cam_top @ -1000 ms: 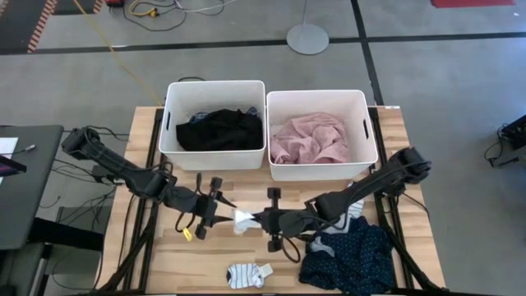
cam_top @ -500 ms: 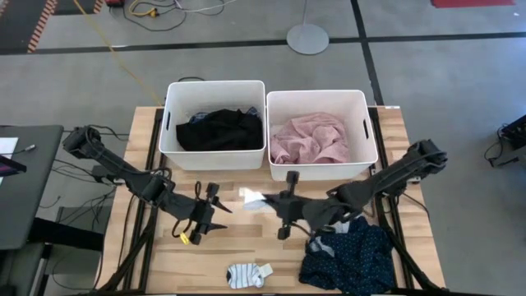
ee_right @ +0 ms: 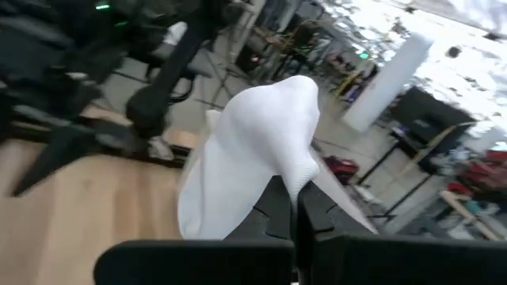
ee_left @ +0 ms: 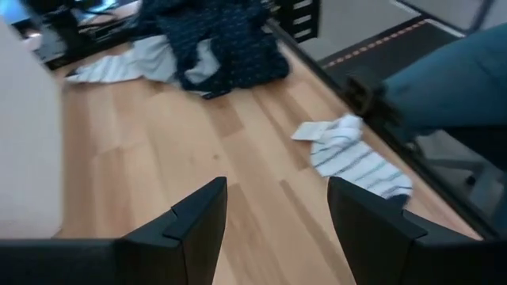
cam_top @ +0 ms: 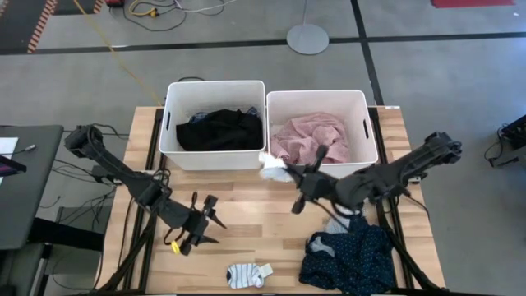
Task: Sort clothes
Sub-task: Put the white sock into the right white laundry organizer, then put the blue shirt into the left white laundry organizer
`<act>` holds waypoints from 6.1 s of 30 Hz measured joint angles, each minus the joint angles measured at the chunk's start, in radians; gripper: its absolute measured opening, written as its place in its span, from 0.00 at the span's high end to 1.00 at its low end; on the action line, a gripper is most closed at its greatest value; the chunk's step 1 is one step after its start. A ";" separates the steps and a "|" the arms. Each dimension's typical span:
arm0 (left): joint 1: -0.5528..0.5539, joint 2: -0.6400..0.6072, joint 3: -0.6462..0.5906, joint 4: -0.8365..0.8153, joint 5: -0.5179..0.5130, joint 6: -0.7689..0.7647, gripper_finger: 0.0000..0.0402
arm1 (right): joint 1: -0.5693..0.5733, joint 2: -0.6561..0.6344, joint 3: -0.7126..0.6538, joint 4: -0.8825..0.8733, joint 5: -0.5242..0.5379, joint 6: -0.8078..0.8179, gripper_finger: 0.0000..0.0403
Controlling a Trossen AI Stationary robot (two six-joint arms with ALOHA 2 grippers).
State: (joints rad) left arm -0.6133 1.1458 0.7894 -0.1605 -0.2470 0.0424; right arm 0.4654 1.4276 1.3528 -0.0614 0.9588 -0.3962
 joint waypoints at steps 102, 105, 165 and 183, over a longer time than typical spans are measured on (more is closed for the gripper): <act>-0.050 0.001 -0.127 0.173 0.023 -0.119 0.47 | 0.116 -0.242 0.000 -0.893 -0.234 0.906 0.54; -0.050 0.001 -0.127 0.173 0.023 -0.120 0.47 | 0.171 -0.199 0.000 -0.893 -0.274 0.929 0.54; -0.050 0.001 -0.127 0.173 0.000 -0.134 0.47 | 0.418 0.471 0.000 -1.026 -0.935 1.629 0.29; -0.050 0.001 -0.127 0.166 0.000 -0.148 0.47 | 0.357 0.533 -0.002 -1.001 -0.841 1.436 0.94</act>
State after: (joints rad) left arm -0.6632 1.1465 0.6624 0.0055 -0.2466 -0.1054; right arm 0.8225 1.9602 1.3505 -1.0622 0.1179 1.0395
